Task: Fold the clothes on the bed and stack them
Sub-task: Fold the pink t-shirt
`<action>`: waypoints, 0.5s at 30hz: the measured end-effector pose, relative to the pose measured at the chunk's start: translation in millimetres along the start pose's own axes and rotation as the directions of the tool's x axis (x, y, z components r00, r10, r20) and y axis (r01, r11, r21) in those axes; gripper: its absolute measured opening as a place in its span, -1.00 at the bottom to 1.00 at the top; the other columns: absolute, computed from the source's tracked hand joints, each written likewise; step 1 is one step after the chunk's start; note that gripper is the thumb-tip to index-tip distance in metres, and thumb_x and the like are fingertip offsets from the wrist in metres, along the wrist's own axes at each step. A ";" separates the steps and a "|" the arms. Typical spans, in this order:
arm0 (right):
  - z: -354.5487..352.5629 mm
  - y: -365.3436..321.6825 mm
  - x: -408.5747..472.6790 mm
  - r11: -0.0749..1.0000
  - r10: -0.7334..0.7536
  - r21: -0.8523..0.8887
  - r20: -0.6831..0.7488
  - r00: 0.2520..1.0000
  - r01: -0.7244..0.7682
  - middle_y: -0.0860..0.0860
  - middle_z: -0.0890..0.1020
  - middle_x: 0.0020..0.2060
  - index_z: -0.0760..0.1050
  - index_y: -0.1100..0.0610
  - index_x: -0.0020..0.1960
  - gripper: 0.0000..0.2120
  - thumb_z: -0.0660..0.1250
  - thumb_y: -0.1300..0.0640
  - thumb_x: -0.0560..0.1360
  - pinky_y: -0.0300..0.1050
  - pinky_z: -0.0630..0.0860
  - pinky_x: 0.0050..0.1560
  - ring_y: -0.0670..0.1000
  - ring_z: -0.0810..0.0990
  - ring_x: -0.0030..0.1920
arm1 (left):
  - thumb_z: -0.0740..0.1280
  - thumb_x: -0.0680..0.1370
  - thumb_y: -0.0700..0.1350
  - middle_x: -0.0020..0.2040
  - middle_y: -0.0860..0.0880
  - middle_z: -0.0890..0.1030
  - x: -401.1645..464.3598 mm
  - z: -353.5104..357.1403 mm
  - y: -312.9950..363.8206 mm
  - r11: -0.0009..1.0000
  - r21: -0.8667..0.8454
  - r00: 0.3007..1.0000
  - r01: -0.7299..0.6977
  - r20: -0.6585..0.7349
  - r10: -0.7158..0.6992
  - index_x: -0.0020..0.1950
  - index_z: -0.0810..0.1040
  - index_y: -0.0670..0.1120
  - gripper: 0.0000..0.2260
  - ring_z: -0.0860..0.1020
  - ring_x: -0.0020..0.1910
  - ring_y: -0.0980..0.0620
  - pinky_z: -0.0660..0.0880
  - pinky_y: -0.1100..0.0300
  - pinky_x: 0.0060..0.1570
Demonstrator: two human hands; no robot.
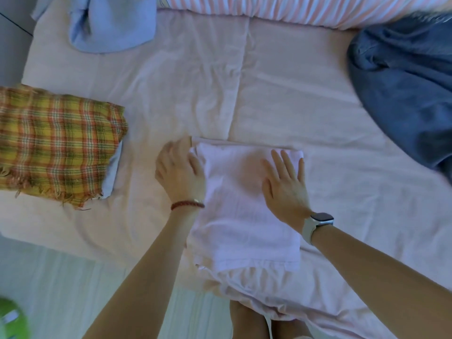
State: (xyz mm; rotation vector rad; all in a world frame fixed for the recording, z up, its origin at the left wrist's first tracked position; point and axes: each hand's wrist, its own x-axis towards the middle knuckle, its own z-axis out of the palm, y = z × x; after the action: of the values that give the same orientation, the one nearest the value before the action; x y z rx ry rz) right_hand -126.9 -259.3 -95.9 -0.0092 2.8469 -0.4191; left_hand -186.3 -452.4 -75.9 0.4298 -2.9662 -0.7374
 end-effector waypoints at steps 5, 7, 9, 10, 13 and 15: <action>14.2 -19.0 3.7 0.998 -0.042 -0.055 0.020 0.999 0.043 0.24 0.38 0.36 0.38 0.11 0.37 -0.54 0.01 0.05 0.52 0.44 0.22 0.24 0.28 0.36 0.36 | 0.07 0.54 0.03 0.42 -0.14 0.36 -33.9 27.4 -14.4 0.633 0.275 0.678 -0.724 0.455 0.577 0.39 0.40 -0.06 -0.55 0.28 0.43 -0.18 0.09 -0.18 0.36; 26.5 -10.2 10.7 0.996 -0.016 -0.081 0.109 0.994 0.025 0.21 0.37 0.38 0.36 0.04 0.39 -0.53 0.01 -0.01 0.52 0.46 0.24 0.21 0.26 0.36 0.35 | -0.03 0.51 0.17 0.49 -0.13 0.23 -21.5 36.1 -24.7 0.735 0.311 0.742 -0.603 0.557 0.374 0.45 0.31 -0.03 -0.43 0.16 0.47 -0.21 -0.01 -0.16 0.39; 38.0 8.7 16.1 0.992 -0.020 -0.119 0.173 0.985 0.041 0.17 0.36 0.39 0.33 -0.01 0.41 -0.52 0.00 -0.06 0.53 0.42 0.21 0.24 0.22 0.37 0.36 | -0.18 0.43 0.29 0.55 -0.01 0.01 -5.3 42.2 -41.2 0.808 0.348 0.779 -0.475 0.594 0.202 0.53 0.07 0.03 -0.29 -0.05 0.51 -0.19 -0.14 -0.10 0.41; 41.0 18.7 18.2 0.989 -0.033 -0.137 0.190 0.981 0.060 0.17 0.37 0.39 0.32 -0.02 0.42 -0.51 0.00 -0.08 0.53 0.39 0.19 0.28 0.20 0.37 0.36 | -0.25 0.39 0.32 0.55 0.04 -0.06 1.1 44.4 -49.8 0.799 0.369 0.770 -0.475 0.613 0.174 0.54 -0.02 0.06 -0.25 -0.12 0.51 -0.17 -0.15 -0.09 0.42; 36.7 45.6 21.7 0.987 0.004 -0.159 0.121 0.993 0.016 0.14 0.22 0.47 0.20 -0.05 0.47 -0.51 -0.01 -0.11 0.57 0.30 0.00 0.39 0.16 0.20 0.46 | -0.25 0.40 0.32 0.55 0.05 -0.08 8.0 43.7 -55.0 0.775 0.371 0.751 -0.512 0.631 0.194 0.54 -0.07 0.03 -0.26 -0.10 0.51 -0.17 -0.06 -0.07 0.43; 27.3 61.5 12.9 0.973 0.217 -0.099 0.085 0.973 -0.208 0.11 0.06 0.51 0.10 -0.08 0.50 -0.51 -0.03 -0.09 0.58 0.27 -0.07 0.41 0.16 0.01 0.50 | -0.09 0.47 0.26 0.56 -0.04 -0.06 -0.1 38.4 -49.0 0.903 0.258 0.813 -0.343 0.563 0.147 0.54 -0.05 -0.02 -0.31 -0.08 0.52 -0.14 -0.04 -0.05 0.45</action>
State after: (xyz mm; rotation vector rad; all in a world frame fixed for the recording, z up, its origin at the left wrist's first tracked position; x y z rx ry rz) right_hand -130.2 -208.6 -141.9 0.2500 2.7320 -0.2387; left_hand -178.3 -476.6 -132.7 -0.2108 -3.5909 -0.3288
